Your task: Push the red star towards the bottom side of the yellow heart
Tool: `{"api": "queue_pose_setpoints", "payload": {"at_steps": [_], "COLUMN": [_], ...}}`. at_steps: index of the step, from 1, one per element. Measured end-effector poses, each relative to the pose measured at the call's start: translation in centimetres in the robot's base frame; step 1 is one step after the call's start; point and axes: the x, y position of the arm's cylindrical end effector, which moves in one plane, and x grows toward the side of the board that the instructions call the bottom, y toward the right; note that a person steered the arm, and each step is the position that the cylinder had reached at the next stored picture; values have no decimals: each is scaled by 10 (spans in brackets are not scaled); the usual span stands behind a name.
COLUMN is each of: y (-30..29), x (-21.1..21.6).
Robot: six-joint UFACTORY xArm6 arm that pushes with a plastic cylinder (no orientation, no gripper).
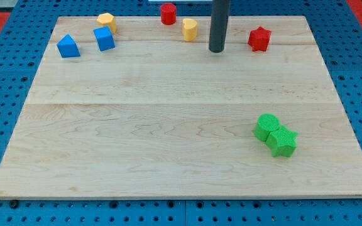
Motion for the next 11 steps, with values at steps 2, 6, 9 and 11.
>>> {"api": "queue_pose_setpoints", "payload": {"at_steps": [2, 6, 9, 11], "y": [7, 118, 88, 18], "x": [-32, 15, 23, 1]}}
